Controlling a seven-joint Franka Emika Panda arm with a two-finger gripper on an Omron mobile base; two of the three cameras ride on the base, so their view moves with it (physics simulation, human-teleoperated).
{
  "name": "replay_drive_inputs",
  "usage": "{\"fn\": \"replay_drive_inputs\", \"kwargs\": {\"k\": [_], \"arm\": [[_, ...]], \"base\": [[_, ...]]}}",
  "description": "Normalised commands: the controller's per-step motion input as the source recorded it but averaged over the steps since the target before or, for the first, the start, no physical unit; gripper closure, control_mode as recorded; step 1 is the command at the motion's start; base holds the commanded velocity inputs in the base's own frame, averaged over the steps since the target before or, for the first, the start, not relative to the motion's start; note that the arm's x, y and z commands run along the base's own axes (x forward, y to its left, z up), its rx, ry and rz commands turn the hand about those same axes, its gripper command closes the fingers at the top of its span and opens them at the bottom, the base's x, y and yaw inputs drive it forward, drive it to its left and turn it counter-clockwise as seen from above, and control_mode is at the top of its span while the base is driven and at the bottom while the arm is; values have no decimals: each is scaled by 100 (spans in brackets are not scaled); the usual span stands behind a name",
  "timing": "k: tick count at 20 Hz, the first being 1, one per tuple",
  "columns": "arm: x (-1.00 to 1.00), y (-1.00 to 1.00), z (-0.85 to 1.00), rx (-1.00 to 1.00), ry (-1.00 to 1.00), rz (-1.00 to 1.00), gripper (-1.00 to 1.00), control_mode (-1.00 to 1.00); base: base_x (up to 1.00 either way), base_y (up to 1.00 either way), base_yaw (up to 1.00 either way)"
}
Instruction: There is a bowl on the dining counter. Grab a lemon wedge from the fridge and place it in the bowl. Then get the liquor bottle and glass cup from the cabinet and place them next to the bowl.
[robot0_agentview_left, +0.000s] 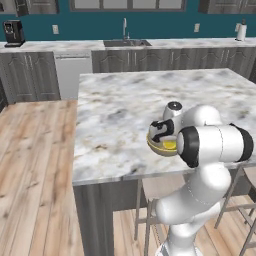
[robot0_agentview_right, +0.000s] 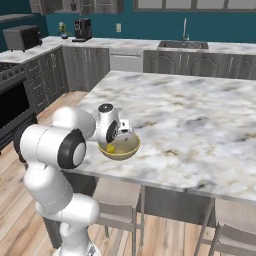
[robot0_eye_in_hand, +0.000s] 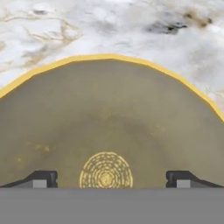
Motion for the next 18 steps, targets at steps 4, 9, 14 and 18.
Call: {"fn": "replay_drive_inputs", "kwargs": {"k": [4, 9, 14, 18], "arm": [[36, -1, 40, 0, -8, 0, -100, -100], [-15, 8, 46, 0, -4, 0, -100, -100], [-85, 66, 68, 0, -1, 0, -100, -100], [-87, 72, 97, 0, 0, 0, -100, -100]], "base": [[0, 0, 0], [0, 0, 0], [0, 0, 0], [0, 0, 0]]}}
